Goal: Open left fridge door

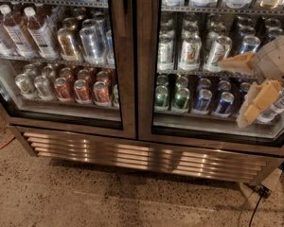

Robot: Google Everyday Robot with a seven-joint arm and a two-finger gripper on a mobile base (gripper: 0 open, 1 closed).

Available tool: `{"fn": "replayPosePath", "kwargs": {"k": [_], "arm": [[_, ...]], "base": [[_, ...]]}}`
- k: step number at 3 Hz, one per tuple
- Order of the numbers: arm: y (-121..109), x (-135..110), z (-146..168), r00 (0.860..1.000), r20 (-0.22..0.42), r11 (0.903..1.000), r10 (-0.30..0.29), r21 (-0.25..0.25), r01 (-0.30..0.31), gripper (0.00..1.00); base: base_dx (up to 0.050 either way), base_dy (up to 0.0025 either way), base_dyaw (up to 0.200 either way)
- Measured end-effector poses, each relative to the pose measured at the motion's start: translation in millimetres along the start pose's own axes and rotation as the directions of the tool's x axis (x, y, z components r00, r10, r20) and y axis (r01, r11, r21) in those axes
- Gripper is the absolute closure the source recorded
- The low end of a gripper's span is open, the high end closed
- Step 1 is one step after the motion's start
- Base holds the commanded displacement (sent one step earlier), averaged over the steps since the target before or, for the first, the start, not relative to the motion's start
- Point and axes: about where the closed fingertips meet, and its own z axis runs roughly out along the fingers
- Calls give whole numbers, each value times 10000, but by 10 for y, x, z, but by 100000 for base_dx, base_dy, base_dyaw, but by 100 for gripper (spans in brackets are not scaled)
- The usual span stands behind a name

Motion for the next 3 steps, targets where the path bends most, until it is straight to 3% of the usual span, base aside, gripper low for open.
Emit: {"fn": "replayPosePath", "kwargs": {"k": [1,2,3], "arm": [[-9,-234,40,9903,1318,9919,-440,-1126,591,0],[-171,-416,76,9743,2170,9901,-607,-1110,864,0],[-171,-416,76,9743,2171,9901,-605,-1109,862,0]], "base": [[0,0,0],[0,0,0],[0,0,0]]}}
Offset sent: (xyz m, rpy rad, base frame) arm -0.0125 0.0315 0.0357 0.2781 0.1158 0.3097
